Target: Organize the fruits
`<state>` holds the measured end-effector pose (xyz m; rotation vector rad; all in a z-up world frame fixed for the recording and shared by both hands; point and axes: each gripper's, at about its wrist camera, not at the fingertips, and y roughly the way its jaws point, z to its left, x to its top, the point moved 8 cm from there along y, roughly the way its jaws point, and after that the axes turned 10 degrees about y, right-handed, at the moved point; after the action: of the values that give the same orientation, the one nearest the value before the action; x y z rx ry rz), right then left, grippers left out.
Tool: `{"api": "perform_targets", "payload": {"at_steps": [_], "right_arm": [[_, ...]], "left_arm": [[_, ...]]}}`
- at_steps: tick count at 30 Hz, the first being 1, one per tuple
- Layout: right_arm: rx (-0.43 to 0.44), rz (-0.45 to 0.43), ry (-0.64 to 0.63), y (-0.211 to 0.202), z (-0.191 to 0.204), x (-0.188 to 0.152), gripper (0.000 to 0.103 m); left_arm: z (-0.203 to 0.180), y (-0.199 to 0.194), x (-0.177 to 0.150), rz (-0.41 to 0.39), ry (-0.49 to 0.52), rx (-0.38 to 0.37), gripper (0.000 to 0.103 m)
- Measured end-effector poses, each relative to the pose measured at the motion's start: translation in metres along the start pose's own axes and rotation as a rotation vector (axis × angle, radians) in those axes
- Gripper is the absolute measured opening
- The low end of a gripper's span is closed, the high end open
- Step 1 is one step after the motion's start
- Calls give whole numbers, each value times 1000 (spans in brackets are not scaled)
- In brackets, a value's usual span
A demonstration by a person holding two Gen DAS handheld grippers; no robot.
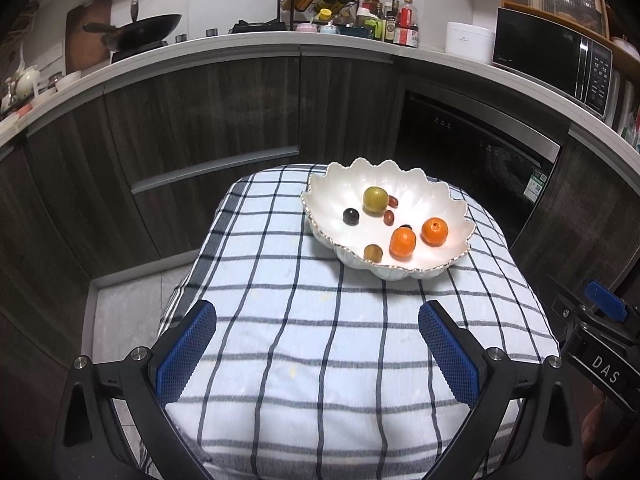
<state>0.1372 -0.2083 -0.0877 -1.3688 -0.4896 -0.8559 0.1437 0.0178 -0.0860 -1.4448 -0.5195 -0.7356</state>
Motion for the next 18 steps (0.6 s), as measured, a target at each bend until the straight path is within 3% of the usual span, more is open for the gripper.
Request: {"api": "perform_targets", "payload": {"at_steps": [18], "right_arm": [[-6, -18, 3, -16, -3, -16, 88]], "left_arm": [[3, -10, -20, -7, -19, 28, 103]]}}
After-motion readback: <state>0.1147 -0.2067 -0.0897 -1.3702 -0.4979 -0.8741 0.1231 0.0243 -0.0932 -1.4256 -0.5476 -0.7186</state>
